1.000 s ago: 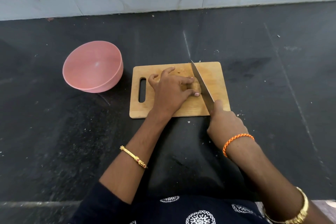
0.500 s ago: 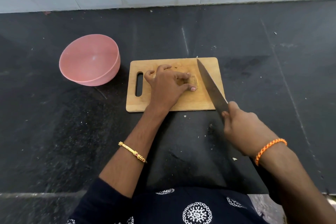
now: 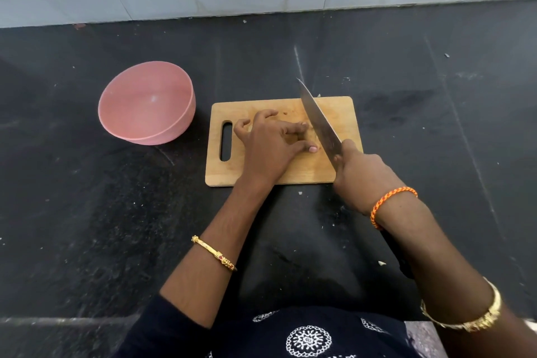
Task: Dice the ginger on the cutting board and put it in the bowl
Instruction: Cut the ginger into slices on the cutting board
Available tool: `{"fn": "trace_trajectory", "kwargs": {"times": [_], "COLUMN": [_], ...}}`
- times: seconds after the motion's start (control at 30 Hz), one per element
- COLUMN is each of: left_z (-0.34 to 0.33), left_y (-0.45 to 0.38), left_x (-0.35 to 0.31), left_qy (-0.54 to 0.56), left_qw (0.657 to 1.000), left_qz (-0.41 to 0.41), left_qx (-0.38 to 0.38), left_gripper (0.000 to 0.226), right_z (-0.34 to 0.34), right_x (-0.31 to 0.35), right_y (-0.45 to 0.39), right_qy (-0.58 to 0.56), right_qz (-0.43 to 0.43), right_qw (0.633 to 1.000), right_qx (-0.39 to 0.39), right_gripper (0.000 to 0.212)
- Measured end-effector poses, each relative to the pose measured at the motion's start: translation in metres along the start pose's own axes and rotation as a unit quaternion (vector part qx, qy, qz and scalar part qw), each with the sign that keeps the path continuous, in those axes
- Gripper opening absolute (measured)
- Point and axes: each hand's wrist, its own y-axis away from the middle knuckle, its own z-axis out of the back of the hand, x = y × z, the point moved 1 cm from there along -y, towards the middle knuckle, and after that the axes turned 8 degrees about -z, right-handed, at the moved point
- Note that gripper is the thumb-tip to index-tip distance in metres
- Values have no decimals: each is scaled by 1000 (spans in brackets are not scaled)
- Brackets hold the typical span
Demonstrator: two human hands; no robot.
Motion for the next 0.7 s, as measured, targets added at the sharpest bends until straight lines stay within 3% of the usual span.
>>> {"fn": "trace_trajectory", "kwargs": {"times": [0.33, 0.7], "left_z": [1, 2], "left_y": [0, 2], "left_x": [0, -6], "left_qy": [-5, -31], "left_qw": [1000, 999], "left_qz": [-1, 6], "left_qx": [8, 6], "left_gripper": [35, 36], "right_z": [-9, -21], "right_x": [5, -27], "right_y": [4, 28], "right_qy": [16, 48], "right_qz": [-28, -48], "right_qw": [999, 996], "right_qx": [-1, 60], "right_gripper": [32, 25]}}
